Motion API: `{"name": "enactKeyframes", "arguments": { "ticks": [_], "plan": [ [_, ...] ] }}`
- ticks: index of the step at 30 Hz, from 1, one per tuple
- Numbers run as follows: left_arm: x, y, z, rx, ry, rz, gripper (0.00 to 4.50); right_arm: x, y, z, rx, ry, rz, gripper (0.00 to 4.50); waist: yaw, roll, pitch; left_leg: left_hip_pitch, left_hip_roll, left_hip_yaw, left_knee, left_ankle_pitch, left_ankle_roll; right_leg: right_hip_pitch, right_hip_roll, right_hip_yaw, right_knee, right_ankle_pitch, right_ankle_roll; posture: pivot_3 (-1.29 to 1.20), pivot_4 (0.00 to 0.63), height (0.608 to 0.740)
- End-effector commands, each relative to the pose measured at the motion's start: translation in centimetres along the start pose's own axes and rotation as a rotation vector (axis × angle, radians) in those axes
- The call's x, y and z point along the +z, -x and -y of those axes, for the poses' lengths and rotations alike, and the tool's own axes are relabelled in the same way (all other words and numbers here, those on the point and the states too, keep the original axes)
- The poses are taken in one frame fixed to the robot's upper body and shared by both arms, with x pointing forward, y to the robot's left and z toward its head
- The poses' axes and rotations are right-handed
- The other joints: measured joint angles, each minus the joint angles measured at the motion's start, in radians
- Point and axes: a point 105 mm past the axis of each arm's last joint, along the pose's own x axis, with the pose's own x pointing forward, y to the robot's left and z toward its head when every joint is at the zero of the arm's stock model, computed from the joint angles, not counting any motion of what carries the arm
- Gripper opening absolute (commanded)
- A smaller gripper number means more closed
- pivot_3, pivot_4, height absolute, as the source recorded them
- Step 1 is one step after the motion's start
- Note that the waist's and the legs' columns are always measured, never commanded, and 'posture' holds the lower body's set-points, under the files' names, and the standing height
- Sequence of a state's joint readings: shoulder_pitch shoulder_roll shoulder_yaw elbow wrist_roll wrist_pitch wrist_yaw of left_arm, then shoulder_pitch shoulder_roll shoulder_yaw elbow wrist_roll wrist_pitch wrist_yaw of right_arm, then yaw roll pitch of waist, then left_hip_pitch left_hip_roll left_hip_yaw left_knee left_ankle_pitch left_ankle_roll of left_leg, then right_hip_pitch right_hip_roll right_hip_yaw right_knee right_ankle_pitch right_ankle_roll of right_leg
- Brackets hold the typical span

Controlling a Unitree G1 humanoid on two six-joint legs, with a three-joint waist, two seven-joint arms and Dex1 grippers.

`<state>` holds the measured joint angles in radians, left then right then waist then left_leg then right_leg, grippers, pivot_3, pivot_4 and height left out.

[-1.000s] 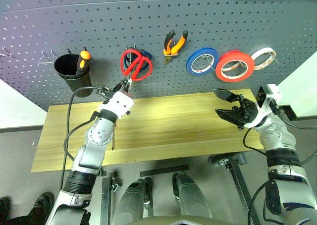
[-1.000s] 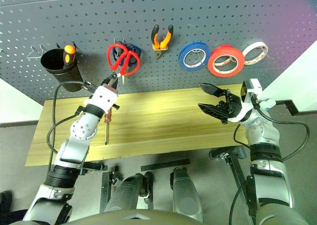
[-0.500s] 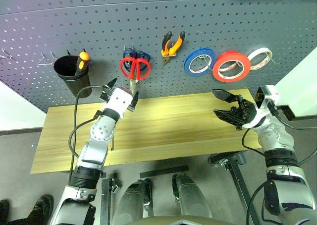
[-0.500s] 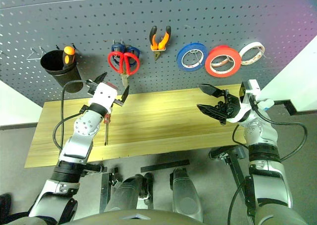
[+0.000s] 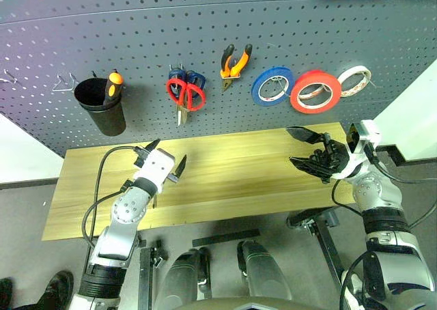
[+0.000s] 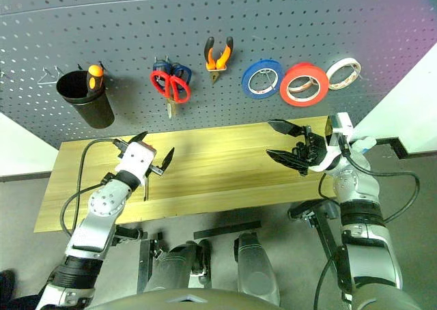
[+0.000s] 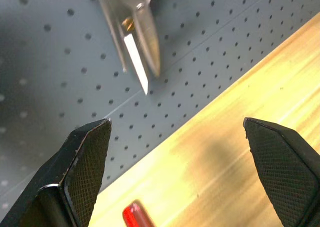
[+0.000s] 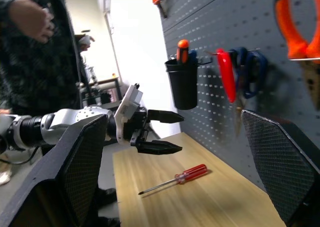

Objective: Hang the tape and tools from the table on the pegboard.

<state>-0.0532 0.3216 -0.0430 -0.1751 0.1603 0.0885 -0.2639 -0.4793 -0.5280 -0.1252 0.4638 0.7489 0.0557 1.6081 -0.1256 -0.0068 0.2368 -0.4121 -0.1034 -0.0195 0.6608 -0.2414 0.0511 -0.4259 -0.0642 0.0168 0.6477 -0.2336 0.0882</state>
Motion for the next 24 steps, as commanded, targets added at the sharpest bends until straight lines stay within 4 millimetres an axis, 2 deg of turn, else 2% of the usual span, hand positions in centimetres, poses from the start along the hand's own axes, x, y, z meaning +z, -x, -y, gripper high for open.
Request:
{"name": "enactKeyframes", "arguments": {
  "ticks": [1,6,10,15,18,24],
  "plan": [
    [0.4,0.5,-0.8,0.037,-0.003,0.010,4.42,0.4,-1.0,-0.4,0.054,0.043,-0.008,4.50,-0.001,0.000,0.000,0.000,0.000,0.000,0.000,0.000,0.000,0.000,0.000,0.000,0.000,0.000,0.000,-0.24,0.178,0.740],
    [-2.0,1.2,-0.2,0.045,0.168,-0.124,4.42,-0.6,-1.9,0.1,0.083,0.030,-0.058,4.50,-0.003,0.000,0.000,0.000,0.000,0.000,0.000,0.000,0.000,0.000,0.000,0.000,0.000,0.000,0.000,-0.23,0.186,0.740],
    [-3.1,1.7,0.3,0.037,0.297,-0.216,4.42,-1.3,-2.1,0.3,0.092,0.037,-0.101,4.50,0.001,0.000,0.000,0.000,0.000,0.000,0.000,0.000,0.000,0.000,0.000,0.000,0.000,0.000,0.000,-0.21,0.197,0.740],
    [-5.2,2.1,-2.0,0.175,0.383,-0.372,4.42,-2.7,-2.2,1.1,0.093,0.047,-0.195,4.50,0.004,0.000,0.000,0.000,0.000,0.000,0.001,0.000,0.000,0.000,0.000,0.000,0.000,0.000,0.000,-0.20,0.204,0.740],
    [-5.6,2.2,-2.8,0.210,0.372,-0.419,4.42,-3.4,-2.1,1.2,0.098,0.080,-0.241,4.50,0.005,0.000,0.000,0.000,0.000,0.000,0.001,0.000,0.000,0.000,0.000,0.000,0.000,0.000,0.000,-0.19,0.206,0.740],
    [-6.1,1.7,-3.8,0.271,0.497,-0.477,4.42,-4.7,-1.6,1.5,0.092,0.066,-0.315,4.50,0.008,0.000,0.000,0.000,0.000,0.000,0.001,0.000,0.000,0.000,0.000,0.000,0.001,0.000,0.000,-0.19,0.220,0.740]
  ]
}}
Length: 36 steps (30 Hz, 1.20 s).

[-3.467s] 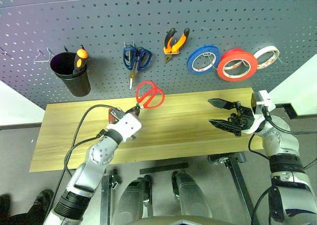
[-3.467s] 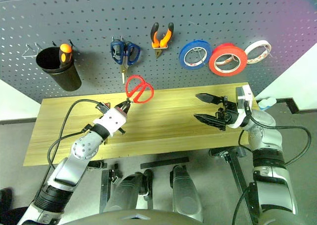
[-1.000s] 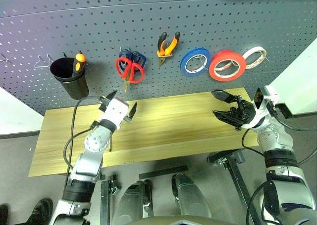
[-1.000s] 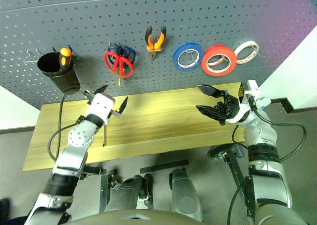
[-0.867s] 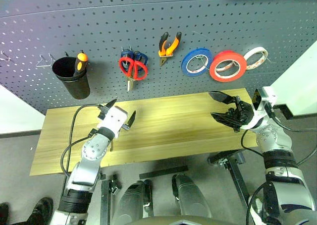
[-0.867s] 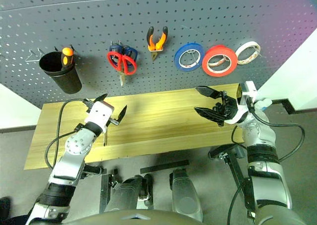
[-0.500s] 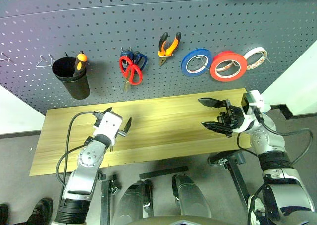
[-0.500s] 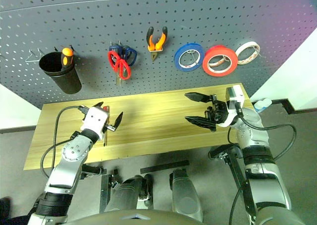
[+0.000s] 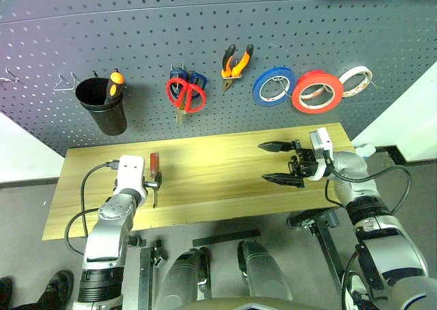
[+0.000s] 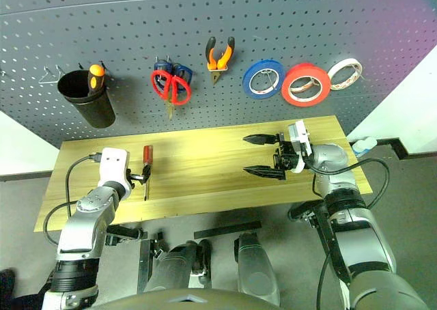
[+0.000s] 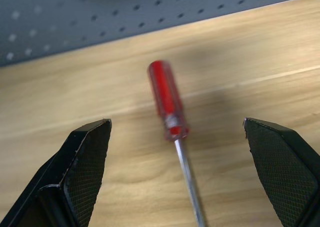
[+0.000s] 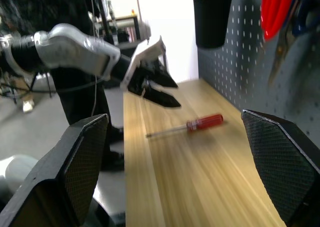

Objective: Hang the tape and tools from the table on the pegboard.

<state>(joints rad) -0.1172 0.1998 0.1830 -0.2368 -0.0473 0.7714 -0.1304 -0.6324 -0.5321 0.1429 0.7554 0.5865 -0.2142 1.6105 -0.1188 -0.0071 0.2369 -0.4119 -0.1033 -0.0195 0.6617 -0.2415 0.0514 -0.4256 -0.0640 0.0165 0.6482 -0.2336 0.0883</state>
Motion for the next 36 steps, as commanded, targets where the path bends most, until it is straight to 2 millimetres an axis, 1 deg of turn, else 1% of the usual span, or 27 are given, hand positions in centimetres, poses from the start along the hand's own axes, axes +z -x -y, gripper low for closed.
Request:
{"name": "enactKeyframes", "arguments": {
  "ticks": [1,6,11,13,15,24,31,36],
  "plan": [
    [1.1,-0.3,-0.6,0.027,0.055,0.008,4.42,-0.1,0.3,0.3,0.004,0.033,-0.048,4.50,0.001,0.000,0.000,0.000,0.000,0.000,0.000,0.000,0.000,0.000,0.000,0.000,0.000,0.000,0.000,-0.19,0.222,0.740],
    [2.6,-1.7,-0.4,0.019,0.081,0.016,4.42,-0.6,0.4,0.6,-0.007,0.037,-0.080,4.50,0.001,-0.001,0.001,0.000,0.000,0.000,0.000,0.000,0.000,0.000,0.000,0.000,0.000,0.000,0.000,-0.19,0.233,0.740],
    [2.6,-3.3,-0.7,0.015,0.066,-0.007,4.42,-0.7,0.6,0.8,-0.021,0.034,-0.086,4.50,-0.003,-0.001,0.001,0.000,0.000,0.000,0.000,0.000,0.000,0.000,0.000,0.000,0.000,0.000,0.000,-0.20,0.241,0.740],
    [2.6,-3.7,-0.7,0.005,0.110,-0.014,4.42,-0.8,0.8,0.7,-0.025,0.032,-0.091,4.50,-0.003,-0.001,0.001,0.000,0.000,0.000,0.000,0.000,0.000,0.000,0.000,0.000,0.000,0.000,0.000,-0.21,0.245,0.740],
    [2.5,-4.1,-1.0,0.027,0.114,-0.025,4.42,-0.9,1.0,0.6,-0.028,0.029,-0.094,4.50,-0.003,-0.001,0.002,0.000,0.000,0.000,0.000,0.000,0.000,0.000,0.000,0.000,0.000,0.000,0.000,-0.21,0.248,0.740],
    [2.7,-4.8,-0.7,0.035,0.125,-0.036,4.42,-1.1,1.7,0.1,-0.038,0.016,-0.103,4.50,-0.003,-0.004,0.005,0.000,0.000,0.000,0.000,0.000,0.000,0.000,0.000,0.000,-0.001,0.000,0.000,-0.23,0.270,0.740],
    [1.4,-5.0,-0.9,0.059,0.118,-0.082,4.42,-1.4,2.3,-0.6,-0.037,-0.005,-0.110,4.50,-0.007,-0.007,0.018,0.000,0.001,0.000,-0.001,-0.001,0.001,0.000,0.000,0.000,-0.001,0.000,0.000,-0.23,0.293,0.740],
    [0.9,-5.1,-1.4,0.083,0.123,-0.098,4.42,-1.4,2.7,-1.2,-0.038,-0.013,-0.107,4.50,-0.005,-0.009,0.032,0.000,0.001,0.000,-0.001,-0.001,0.001,0.000,0.000,0.001,-0.001,0.000,0.000,-0.25,0.308,0.740]
  ]
}}
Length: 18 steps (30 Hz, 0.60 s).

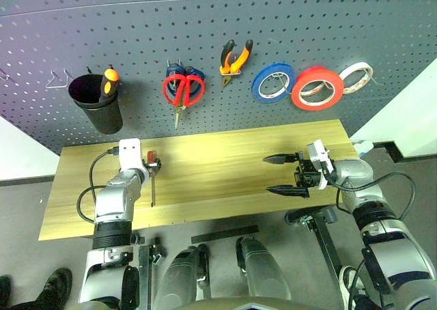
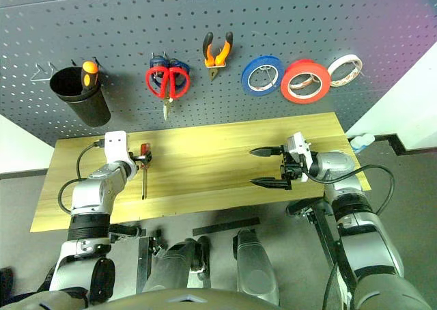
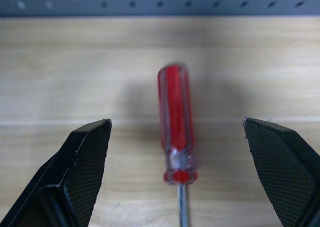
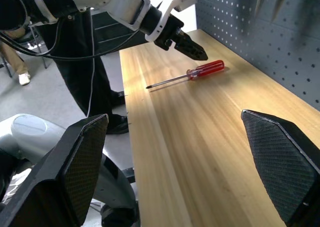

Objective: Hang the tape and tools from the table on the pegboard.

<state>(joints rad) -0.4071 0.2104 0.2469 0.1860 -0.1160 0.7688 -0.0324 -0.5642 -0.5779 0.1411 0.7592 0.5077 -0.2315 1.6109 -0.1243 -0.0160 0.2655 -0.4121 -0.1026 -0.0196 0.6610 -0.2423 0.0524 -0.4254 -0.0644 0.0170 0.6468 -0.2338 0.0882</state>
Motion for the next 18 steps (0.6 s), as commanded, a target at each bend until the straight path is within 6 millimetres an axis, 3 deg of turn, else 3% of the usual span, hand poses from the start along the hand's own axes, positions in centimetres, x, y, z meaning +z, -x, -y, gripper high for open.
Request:
{"name": "enactKeyframes", "arguments": {
  "ticks": [1,15,18],
  "plan": [
    [0.5,-0.1,-0.6,0.026,-0.008,0.021,4.42,0.9,0.8,0.0,-0.017,0.028,0.016,4.50,0.000,-0.001,0.006,0.000,0.000,0.000,0.000,0.000,0.000,0.000,0.000,0.000,0.000,0.000,0.000,-0.25,0.309,0.740],
    [0.2,-1.1,0.1,0.012,0.001,0.005,4.42,0.7,1.5,-0.5,-0.033,0.007,0.011,4.50,-0.002,-0.001,0.017,-0.005,0.001,0.000,0.000,-0.001,0.002,-0.003,0.000,0.000,-0.003,0.000,0.000,-0.27,0.332,0.740],
    [-0.1,-1.2,-0.2,0.028,0.011,-0.007,3.51,0.7,1.6,-0.6,-0.035,0.008,0.010,4.50,-0.002,-0.001,0.025,-0.005,0.001,0.000,0.000,-0.001,0.002,-0.003,0.000,0.000,-0.003,0.000,0.000,-0.27,0.332,0.740]
  ]
}}
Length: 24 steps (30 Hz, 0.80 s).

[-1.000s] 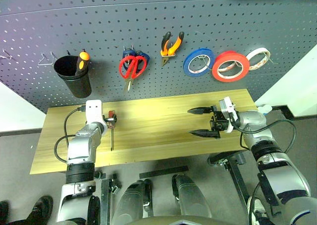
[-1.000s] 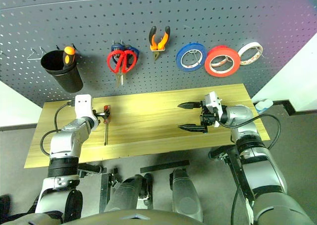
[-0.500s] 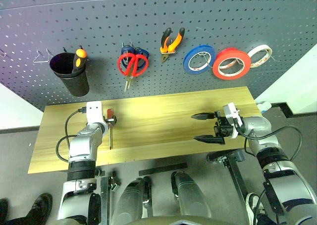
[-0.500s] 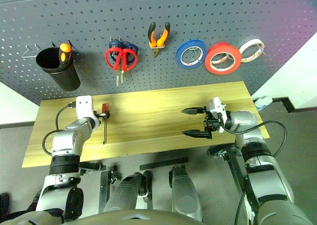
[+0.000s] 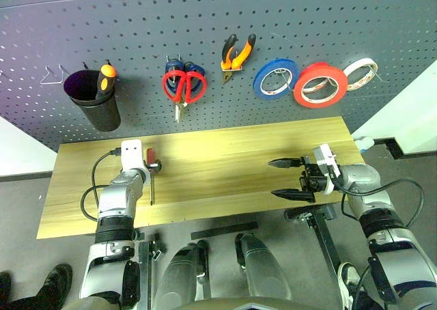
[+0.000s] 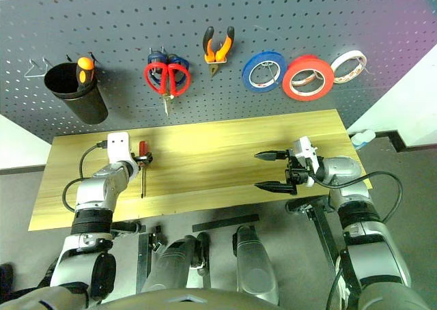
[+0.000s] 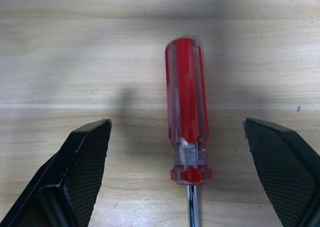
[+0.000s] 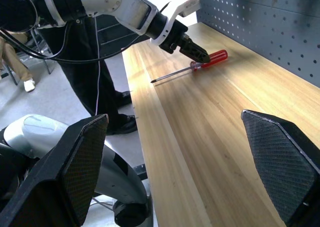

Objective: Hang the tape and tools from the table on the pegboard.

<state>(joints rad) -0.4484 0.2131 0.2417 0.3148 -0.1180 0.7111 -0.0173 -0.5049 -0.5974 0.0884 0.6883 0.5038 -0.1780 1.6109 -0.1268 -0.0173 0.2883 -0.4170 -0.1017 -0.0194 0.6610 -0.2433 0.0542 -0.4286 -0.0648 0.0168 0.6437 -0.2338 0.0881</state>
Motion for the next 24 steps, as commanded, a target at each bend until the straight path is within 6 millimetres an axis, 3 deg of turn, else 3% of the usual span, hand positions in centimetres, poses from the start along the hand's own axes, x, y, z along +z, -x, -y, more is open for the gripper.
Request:
{"name": "enactKeyframes", "arguments": {
  "ticks": [1,8,17,24],
  "plan": [
    [0.5,-0.1,-0.3,0.023,0.006,0.016,3.16,0.8,0.6,0.0,-0.010,0.034,0.006,4.50,0.000,0.000,0.003,-0.001,0.000,0.000,0.000,0.000,0.000,-0.001,0.000,0.000,0.000,0.000,0.000,-0.28,0.334,0.740],
    [-1.5,-0.4,-0.4,0.063,0.100,-0.096,0.92,1.0,0.7,0.1,-0.016,0.036,0.006,4.50,0.002,0.001,0.006,-0.007,0.000,0.000,0.000,0.000,0.000,-0.006,0.000,0.000,0.000,0.000,0.000,-0.28,0.338,0.740],
    [-1.6,0.0,0.0,0.043,0.133,-0.096,0.86,1.2,0.5,0.4,-0.022,0.037,0.011,4.50,0.001,0.002,0.006,-0.007,0.000,0.000,0.000,0.000,0.000,-0.006,0.000,0.000,0.000,0.000,0.000,-0.27,0.328,0.740],
    [-1.3,2.3,1.8,-0.058,0.111,-0.056,0.86,1.3,0.2,1.1,-0.032,0.036,0.025,4.50,0.003,0.002,0.007,-0.008,0.000,0.000,0.000,0.000,0.001,-0.006,0.000,-0.001,-0.002,0.000,0.000,-0.24,0.309,0.740]
  ]
}}
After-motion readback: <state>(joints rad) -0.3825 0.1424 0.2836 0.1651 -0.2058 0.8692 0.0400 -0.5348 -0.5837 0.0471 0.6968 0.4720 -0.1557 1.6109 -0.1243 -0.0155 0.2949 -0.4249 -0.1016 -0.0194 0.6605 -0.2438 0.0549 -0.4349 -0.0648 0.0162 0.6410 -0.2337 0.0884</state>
